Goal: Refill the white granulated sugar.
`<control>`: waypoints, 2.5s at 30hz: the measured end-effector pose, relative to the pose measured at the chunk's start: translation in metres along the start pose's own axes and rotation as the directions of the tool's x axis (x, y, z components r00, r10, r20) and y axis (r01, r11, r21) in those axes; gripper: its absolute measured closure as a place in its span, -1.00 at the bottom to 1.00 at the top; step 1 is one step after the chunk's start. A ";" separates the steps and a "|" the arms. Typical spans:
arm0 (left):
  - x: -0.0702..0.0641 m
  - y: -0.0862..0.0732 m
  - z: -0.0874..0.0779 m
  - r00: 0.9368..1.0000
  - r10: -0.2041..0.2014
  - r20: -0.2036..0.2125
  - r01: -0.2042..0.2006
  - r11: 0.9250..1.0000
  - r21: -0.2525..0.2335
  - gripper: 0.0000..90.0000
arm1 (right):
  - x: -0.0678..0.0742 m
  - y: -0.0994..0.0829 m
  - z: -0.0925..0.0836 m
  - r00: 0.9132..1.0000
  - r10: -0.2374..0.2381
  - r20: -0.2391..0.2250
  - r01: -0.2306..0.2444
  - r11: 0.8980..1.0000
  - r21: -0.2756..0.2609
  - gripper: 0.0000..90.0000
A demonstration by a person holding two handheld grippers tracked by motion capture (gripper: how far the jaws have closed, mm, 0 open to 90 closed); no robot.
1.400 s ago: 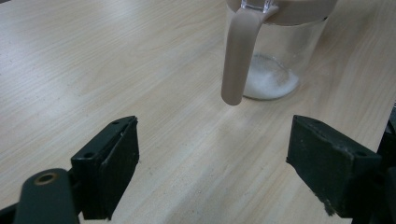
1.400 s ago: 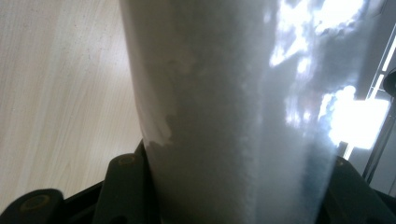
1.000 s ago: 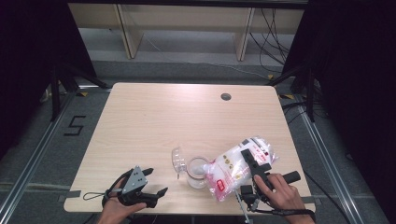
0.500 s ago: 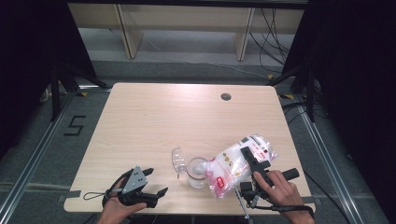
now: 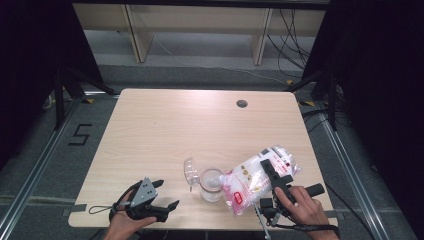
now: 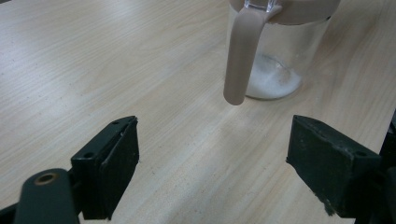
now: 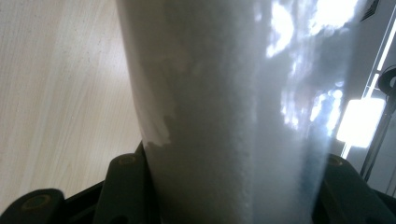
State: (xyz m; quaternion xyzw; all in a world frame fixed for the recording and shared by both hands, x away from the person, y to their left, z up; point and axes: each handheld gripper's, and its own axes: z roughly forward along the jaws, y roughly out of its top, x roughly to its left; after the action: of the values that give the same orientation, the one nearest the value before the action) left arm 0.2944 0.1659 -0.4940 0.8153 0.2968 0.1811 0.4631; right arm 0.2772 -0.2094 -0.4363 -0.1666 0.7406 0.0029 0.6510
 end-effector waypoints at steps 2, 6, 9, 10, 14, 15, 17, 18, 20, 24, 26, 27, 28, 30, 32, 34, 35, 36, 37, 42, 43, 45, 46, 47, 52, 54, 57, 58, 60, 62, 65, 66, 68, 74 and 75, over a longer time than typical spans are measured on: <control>-0.003 0.000 0.000 0.999 -0.033 -0.001 0.033 0.999 -0.003 -0.64 | 0.000 0.002 0.001 1.000 -0.014 0.013 0.014 1.000 -0.015 0.14; -0.002 0.000 0.000 1.000 -0.029 -0.001 0.029 1.000 0.000 -0.64 | 0.000 0.006 0.003 1.000 -0.006 0.008 0.006 1.000 -0.018 0.14; -0.001 0.000 0.000 1.000 -0.001 0.000 0.001 1.000 0.002 -0.64 | -0.004 0.006 0.008 0.999 -0.047 0.024 0.048 0.998 -0.035 0.14; -0.001 0.000 0.000 1.000 -0.001 0.000 0.001 1.000 0.002 -0.64 | -0.004 0.006 0.008 0.999 -0.047 0.024 0.048 0.998 -0.035 0.14; -0.001 0.000 0.000 1.000 -0.003 0.004 0.003 1.000 -0.001 -0.64 | -0.004 0.004 0.007 0.999 -0.034 0.023 0.034 0.999 -0.025 0.14; -0.001 0.000 0.000 1.000 -0.003 0.004 0.003 1.000 -0.002 -0.64 | -0.002 0.003 0.007 1.000 -0.017 0.018 0.017 1.000 -0.019 0.14; -0.001 0.000 0.000 1.000 -0.002 -0.001 0.002 1.000 0.000 -0.64 | -0.003 0.000 0.005 0.999 -0.030 0.014 0.030 1.000 -0.007 0.14; -0.001 0.000 0.000 1.000 -0.002 -0.001 0.002 1.000 0.000 -0.64 | -0.003 0.000 0.005 0.999 -0.030 0.014 0.030 1.000 -0.007 0.14; -0.001 0.000 0.000 1.000 -0.001 -0.001 0.001 1.000 -0.002 -0.64 | -0.003 -0.001 0.003 0.999 -0.035 0.011 0.035 0.999 -0.007 0.14; -0.001 0.000 0.000 1.000 -0.001 -0.001 0.001 1.000 0.001 -0.64 | -0.002 0.000 0.000 0.998 -0.059 0.002 0.059 0.998 -0.007 0.14; -0.002 0.000 0.000 1.000 -0.002 0.000 0.002 1.000 0.002 -0.64 | 0.002 0.002 0.000 1.000 -0.007 0.007 0.007 1.000 0.002 0.14; -0.001 0.000 0.000 1.000 -0.001 0.000 0.001 1.000 0.001 -0.64 | -0.003 0.004 0.003 0.998 -0.057 0.016 0.058 0.998 -0.026 0.14; -0.001 0.000 0.000 1.000 -0.001 0.000 0.001 1.000 0.001 -0.64 | -0.003 0.004 0.003 0.998 -0.057 0.016 0.058 0.998 -0.026 0.14; -0.002 0.000 0.000 1.000 -0.002 0.000 0.002 1.000 0.000 -0.64 | -0.004 0.006 0.004 0.998 -0.056 0.008 0.056 0.998 -0.027 0.14; -0.002 0.000 0.000 1.000 -0.002 0.002 0.002 1.000 -0.001 -0.64 | -0.001 0.004 0.006 1.000 -0.011 0.012 0.011 1.000 -0.018 0.15; -0.002 0.000 0.000 1.000 -0.003 0.001 0.003 1.000 0.000 -0.64 | -0.004 0.002 0.008 0.999 -0.045 0.017 0.046 0.999 -0.026 0.15; -0.001 0.000 0.001 1.000 -0.005 0.005 0.005 1.000 -0.002 -0.64 | -0.002 0.001 0.007 1.000 -0.025 0.010 0.025 1.000 -0.019 0.15; -0.002 0.000 0.001 1.000 -0.016 0.007 0.016 1.000 0.000 -0.64 | -0.001 0.000 0.007 1.000 -0.024 0.006 0.025 1.000 -0.010 0.15; -0.003 -0.001 0.001 0.999 -0.033 0.007 0.033 0.999 0.002 -0.64 | -0.003 -0.001 0.006 0.998 -0.060 0.016 0.060 0.998 -0.019 0.15; -0.003 -0.001 0.002 0.999 -0.036 0.004 0.036 0.999 -0.008 -0.64 | -0.002 -0.001 0.002 0.998 -0.058 0.017 0.059 0.998 -0.017 0.15; -0.003 -0.001 0.001 0.999 -0.035 0.006 0.035 0.999 -0.003 -0.64 | -0.004 0.000 0.001 0.998 -0.062 0.022 0.062 0.998 -0.020 0.15; -0.003 -0.001 0.001 0.999 -0.034 0.008 0.034 0.999 0.000 -0.64 | -0.002 0.001 0.001 0.999 -0.042 0.018 0.042 0.999 -0.013 0.15; -0.003 -0.001 0.001 0.999 -0.034 0.008 0.034 0.999 0.001 -0.64 | -0.002 0.003 0.002 0.999 -0.033 0.017 0.033 0.999 -0.017 0.15; -0.003 -0.001 0.001 1.000 -0.026 0.008 0.026 1.000 0.001 -0.64 | -0.004 0.004 0.004 0.998 -0.055 0.023 0.056 0.998 -0.036 0.15; -0.001 0.000 0.000 1.000 -0.002 0.003 0.002 1.000 -0.003 -0.64 | -0.004 0.002 0.005 0.999 -0.047 0.019 0.048 0.999 -0.026 0.15; -0.002 0.000 0.001 1.000 -0.016 0.001 0.016 1.000 -0.002 -0.64 | -0.002 -0.001 0.003 0.999 -0.035 0.014 0.035 0.999 -0.015 0.15; -0.003 -0.001 0.001 0.999 -0.035 0.006 0.035 0.999 -0.003 -0.64 | -0.001 -0.002 0.000 0.999 -0.032 0.009 0.032 0.999 -0.003 0.15; -0.003 -0.001 0.001 0.999 -0.035 0.006 0.035 0.999 -0.003 -0.64 | -0.001 -0.002 0.000 0.999 -0.032 0.009 0.032 0.999 -0.003 0.15; -0.003 -0.001 0.001 1.000 -0.030 0.005 0.030 1.000 0.003 -0.64 | -0.004 -0.001 0.001 0.998 -0.059 0.022 0.059 0.998 -0.015 0.15; -0.002 -0.001 0.001 1.000 -0.030 0.006 0.030 1.000 0.003 -0.64 | -0.003 0.000 0.001 0.999 -0.039 0.011 0.039 0.999 -0.011 0.15; -0.004 -0.001 0.002 0.999 -0.034 0.006 0.034 0.999 -0.005 -0.64 | -0.004 0.000 0.002 0.999 -0.030 0.018 0.031 0.999 -0.019 0.16; -0.004 -0.001 0.002 0.999 -0.034 0.006 0.034 0.999 -0.005 -0.64 | -0.004 0.000 0.002 0.999 -0.030 0.018 0.031 0.999 -0.019 0.16; -0.003 -0.001 0.002 0.999 -0.035 0.004 0.035 0.999 -0.004 -0.64 | -0.006 -0.001 0.001 0.998 -0.061 0.024 0.062 0.998 -0.020 0.16; -0.003 -0.001 0.002 0.999 -0.033 0.006 0.033 0.999 -0.004 -0.64 | -0.004 -0.002 -0.002 1.000 -0.027 0.014 0.027 1.000 -0.010 0.17; -0.004 -0.001 0.002 0.999 -0.032 0.006 0.032 0.999 -0.004 -0.64 | -0.004 -0.001 -0.002 0.999 -0.030 0.023 0.030 0.999 -0.015 0.17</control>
State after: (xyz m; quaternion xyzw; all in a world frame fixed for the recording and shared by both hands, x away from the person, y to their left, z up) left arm 0.2923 0.1629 -0.4960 0.8099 0.3080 0.1721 0.4685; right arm 0.2762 -0.2098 -0.4318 -0.1825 0.7305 0.0005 0.6580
